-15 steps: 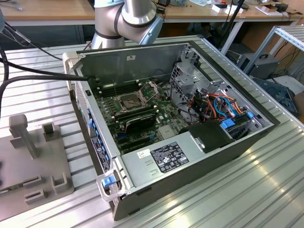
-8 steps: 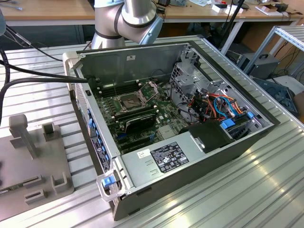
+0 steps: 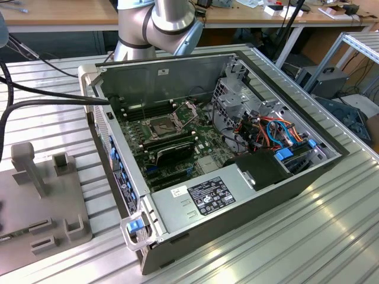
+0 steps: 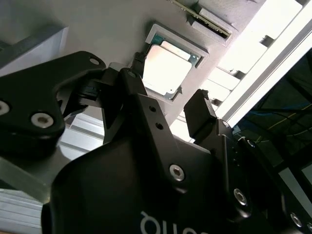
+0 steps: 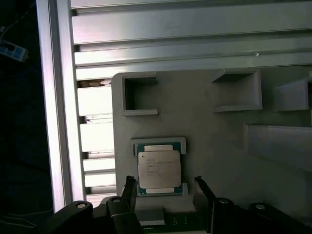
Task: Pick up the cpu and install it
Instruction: 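Pick up the cpu and move it towards the insertion slot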
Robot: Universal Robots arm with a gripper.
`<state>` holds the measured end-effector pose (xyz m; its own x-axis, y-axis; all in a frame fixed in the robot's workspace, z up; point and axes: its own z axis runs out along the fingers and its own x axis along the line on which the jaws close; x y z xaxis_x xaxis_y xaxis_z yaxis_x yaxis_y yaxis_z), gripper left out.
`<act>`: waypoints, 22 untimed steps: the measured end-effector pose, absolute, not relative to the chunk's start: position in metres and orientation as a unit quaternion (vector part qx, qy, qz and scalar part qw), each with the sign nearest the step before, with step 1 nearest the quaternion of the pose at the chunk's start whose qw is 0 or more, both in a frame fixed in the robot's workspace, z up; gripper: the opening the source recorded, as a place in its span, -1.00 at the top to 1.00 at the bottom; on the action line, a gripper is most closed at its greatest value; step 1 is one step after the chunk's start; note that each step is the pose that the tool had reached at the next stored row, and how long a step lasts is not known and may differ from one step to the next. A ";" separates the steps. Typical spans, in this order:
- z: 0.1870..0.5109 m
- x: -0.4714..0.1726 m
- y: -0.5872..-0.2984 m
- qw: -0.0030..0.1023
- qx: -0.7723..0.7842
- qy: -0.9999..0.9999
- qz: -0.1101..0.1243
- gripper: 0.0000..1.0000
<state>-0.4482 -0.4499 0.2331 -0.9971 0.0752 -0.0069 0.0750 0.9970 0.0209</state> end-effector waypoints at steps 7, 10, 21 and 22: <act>0.229 -0.448 -0.450 0.004 0.038 0.999 0.010 -0.20; 0.229 -0.448 -0.450 0.004 0.038 0.999 0.010 -0.20; 0.228 -0.448 -0.450 0.004 0.038 0.999 0.010 -0.20; 0.228 -0.448 -0.450 0.004 0.038 0.999 0.010 -0.20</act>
